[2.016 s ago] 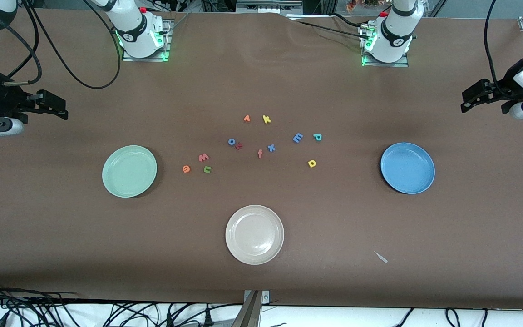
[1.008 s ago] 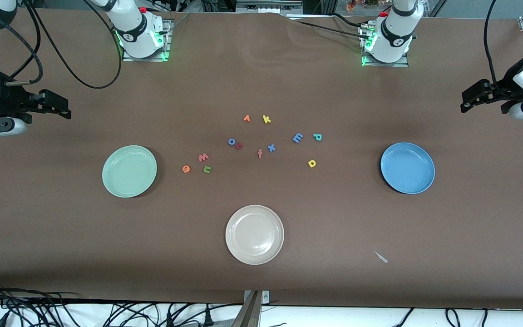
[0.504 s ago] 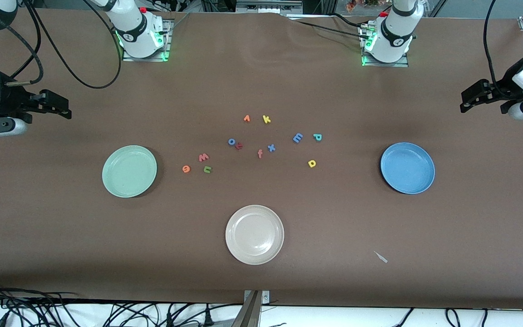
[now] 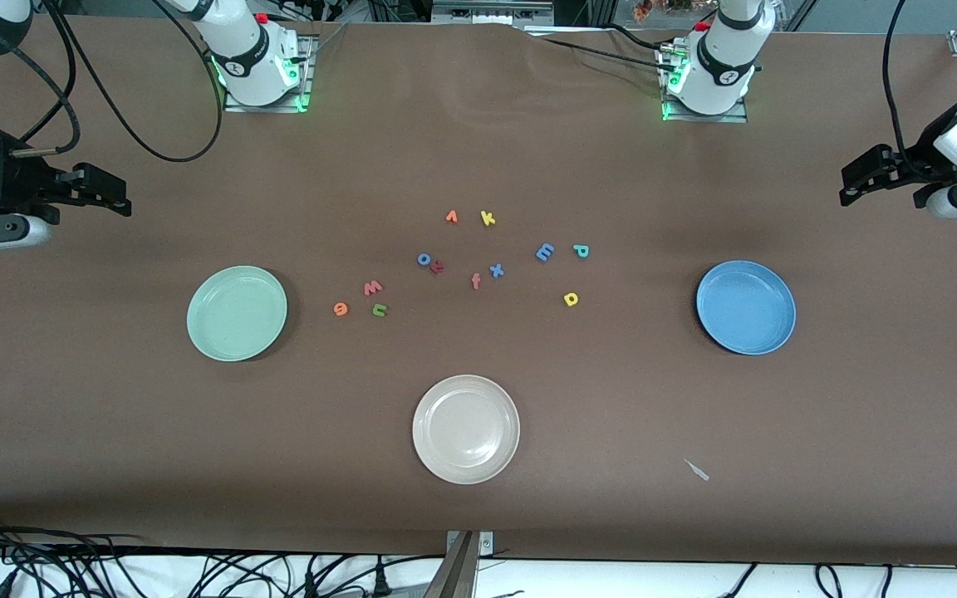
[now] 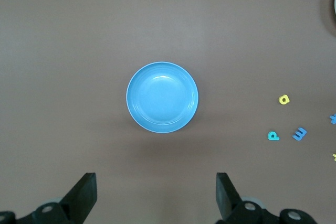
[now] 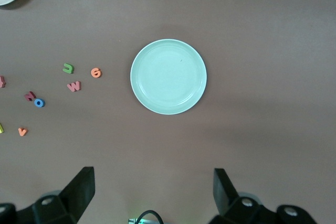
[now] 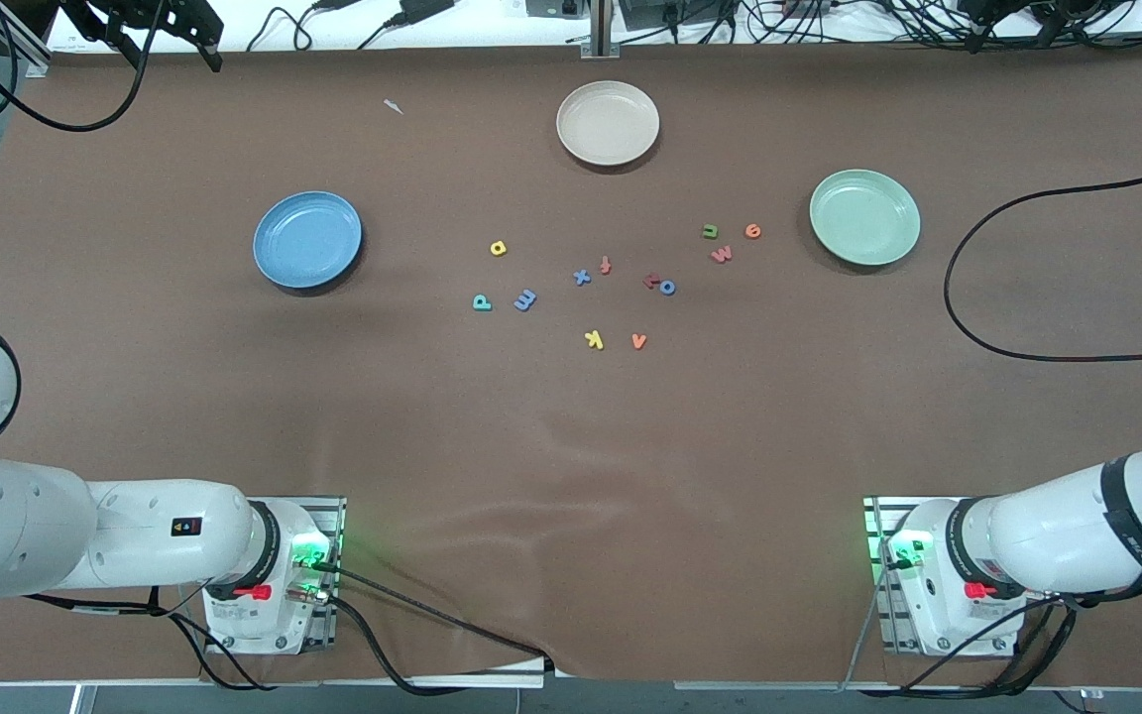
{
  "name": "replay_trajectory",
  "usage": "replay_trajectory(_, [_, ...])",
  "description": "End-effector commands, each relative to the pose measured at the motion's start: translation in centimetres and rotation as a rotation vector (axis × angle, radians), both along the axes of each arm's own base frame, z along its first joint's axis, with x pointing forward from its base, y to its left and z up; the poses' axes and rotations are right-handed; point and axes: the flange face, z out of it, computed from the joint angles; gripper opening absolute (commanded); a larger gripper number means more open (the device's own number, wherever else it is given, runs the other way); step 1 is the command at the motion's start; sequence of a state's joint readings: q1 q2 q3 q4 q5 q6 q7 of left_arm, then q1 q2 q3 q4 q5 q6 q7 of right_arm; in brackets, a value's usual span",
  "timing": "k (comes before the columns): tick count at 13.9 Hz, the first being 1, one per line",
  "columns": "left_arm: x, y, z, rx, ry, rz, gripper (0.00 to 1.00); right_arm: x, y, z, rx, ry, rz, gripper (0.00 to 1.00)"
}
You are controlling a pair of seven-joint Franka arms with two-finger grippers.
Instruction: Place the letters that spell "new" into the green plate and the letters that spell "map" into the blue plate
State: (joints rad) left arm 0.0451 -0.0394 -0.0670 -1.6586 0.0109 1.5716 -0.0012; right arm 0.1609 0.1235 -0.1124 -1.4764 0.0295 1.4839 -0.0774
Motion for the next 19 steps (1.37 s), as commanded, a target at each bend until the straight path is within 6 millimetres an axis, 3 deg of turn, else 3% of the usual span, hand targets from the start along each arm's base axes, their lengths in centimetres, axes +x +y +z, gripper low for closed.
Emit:
replay_trajectory(1, [-0.2,-0.2,0.1,-0.018,-0.004,-0.004,1.00,-0.1,-0.1,0.0,0.019,0.012,0.004,1.00])
replay_trajectory(19, [1.0,0.4,0.0,-0.019,-0.050,0.003,1.00,-0.4,0.1,-0.9,0.057,0.022,0.009,1.00])
